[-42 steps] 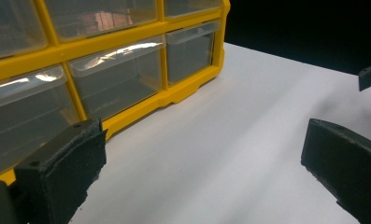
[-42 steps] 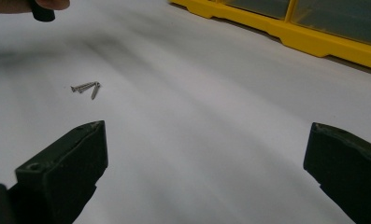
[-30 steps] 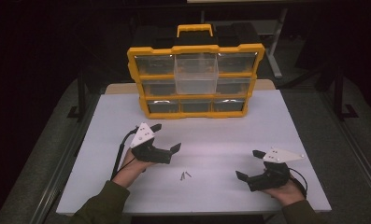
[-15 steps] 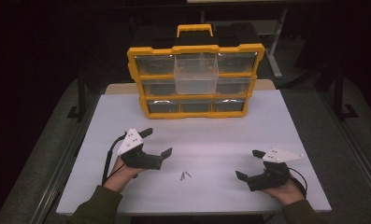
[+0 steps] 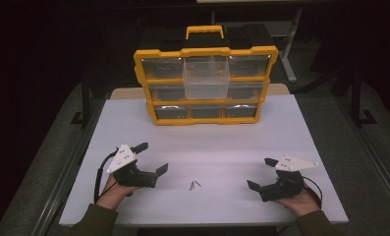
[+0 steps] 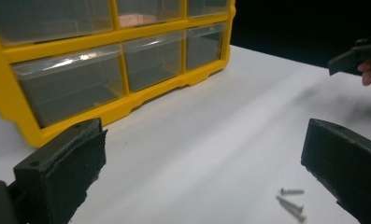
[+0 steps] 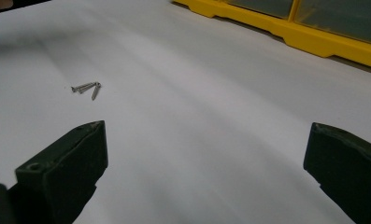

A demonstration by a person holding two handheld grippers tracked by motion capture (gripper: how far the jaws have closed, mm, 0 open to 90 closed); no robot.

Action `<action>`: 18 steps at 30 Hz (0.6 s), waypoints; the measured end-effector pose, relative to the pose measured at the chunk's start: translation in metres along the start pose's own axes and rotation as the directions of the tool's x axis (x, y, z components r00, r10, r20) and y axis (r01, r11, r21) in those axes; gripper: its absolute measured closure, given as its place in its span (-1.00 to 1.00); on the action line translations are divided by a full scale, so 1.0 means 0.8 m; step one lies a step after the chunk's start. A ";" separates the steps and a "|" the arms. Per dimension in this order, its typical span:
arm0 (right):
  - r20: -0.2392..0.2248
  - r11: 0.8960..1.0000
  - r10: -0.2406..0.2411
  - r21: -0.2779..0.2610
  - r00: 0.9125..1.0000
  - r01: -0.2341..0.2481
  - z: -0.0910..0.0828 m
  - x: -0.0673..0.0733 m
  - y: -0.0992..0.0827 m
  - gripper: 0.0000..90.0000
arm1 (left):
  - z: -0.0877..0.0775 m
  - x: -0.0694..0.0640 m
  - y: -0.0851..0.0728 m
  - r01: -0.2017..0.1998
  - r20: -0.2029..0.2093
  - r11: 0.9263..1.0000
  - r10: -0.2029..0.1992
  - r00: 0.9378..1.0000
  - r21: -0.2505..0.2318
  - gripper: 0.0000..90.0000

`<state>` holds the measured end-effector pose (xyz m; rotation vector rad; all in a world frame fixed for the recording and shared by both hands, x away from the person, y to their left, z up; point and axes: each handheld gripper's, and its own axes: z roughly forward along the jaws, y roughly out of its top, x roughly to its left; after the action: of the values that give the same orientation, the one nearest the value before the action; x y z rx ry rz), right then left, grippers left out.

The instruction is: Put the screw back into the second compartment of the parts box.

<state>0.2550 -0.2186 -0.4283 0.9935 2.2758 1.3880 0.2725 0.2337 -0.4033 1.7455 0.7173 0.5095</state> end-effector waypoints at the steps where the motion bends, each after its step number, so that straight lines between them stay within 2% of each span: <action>1: 0.001 1.000 0.000 0.001 1.000 0.000 0.000 0.000 0.000 -1.00 | -0.004 0.001 -0.002 0.009 -0.002 1.000 -0.009 1.000 -0.002 -1.00; 3: -0.001 1.000 0.000 0.001 1.000 0.000 0.000 0.000 0.000 -1.00 | -0.011 0.002 -0.005 0.020 -0.002 1.000 -0.020 1.000 -0.012 -1.00; 9: -0.010 1.000 0.003 0.013 1.000 -0.003 0.001 0.000 0.002 -1.00 | -0.027 0.001 -0.013 0.019 -0.008 1.000 -0.020 1.000 -0.013 -1.00; 18: -0.029 1.000 -0.004 0.013 1.000 0.004 0.003 0.002 0.012 -1.00 | -0.033 -0.004 -0.020 0.022 0.004 1.000 -0.022 1.000 0.005 -1.00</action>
<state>0.2590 -0.2133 -0.4207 0.9786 2.3089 1.3966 0.2495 0.2526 -0.4115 1.7406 0.7349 0.4899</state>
